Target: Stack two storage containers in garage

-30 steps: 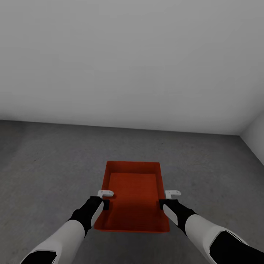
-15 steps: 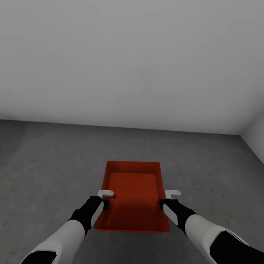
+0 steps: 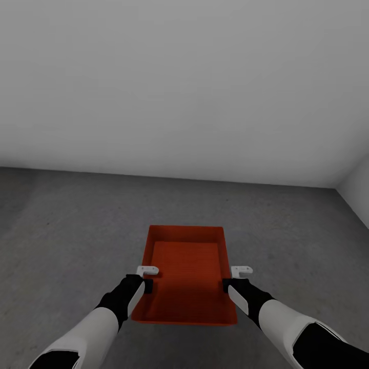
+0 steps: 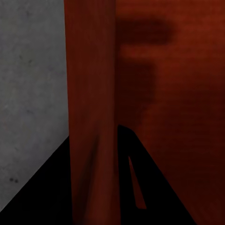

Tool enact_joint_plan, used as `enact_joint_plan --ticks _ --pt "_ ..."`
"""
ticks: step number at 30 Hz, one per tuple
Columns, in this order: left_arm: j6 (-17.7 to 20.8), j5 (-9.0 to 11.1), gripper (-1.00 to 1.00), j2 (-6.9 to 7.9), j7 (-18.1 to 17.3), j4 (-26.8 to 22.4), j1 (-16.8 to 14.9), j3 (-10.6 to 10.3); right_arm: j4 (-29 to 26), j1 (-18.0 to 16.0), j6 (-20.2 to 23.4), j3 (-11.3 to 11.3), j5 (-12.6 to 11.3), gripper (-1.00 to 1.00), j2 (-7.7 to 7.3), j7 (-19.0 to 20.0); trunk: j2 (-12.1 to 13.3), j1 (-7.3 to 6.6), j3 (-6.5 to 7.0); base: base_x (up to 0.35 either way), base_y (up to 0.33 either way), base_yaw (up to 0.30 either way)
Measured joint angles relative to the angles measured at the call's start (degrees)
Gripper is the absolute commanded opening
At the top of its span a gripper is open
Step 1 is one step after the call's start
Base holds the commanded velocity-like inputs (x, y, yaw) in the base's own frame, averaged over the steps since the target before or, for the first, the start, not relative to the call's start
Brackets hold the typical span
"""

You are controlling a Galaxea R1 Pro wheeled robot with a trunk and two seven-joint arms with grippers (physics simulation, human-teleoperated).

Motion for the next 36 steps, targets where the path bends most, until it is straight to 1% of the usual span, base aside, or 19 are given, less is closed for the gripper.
enact_joint_plan --ticks 7,27,36 --pt "0.00 -0.02 -1.00 0.00 0.00 0.00 0.00 0.00 0.02 0.00 -0.03 0.07 -0.09 -1.00 0.00 0.00 0.00 0.00 -0.49 0.000 0.000 0.000" --pt "0.00 -0.03 -1.00 0.00 0.00 -0.02 0.00 -0.01 0.03 0.00 -0.08 0.08 -0.10 -1.00 0.00 0.01 -8.01 4.39 -4.16 0.000 0.000 0.000" --pt "-0.01 0.02 -1.00 0.03 0.00 -0.03 0.00 -0.04 0.04 0.00 -0.08 0.02 -0.03 -1.00 0.03 0.00 -8.02 4.39 -4.16 0.000 0.000 0.000"
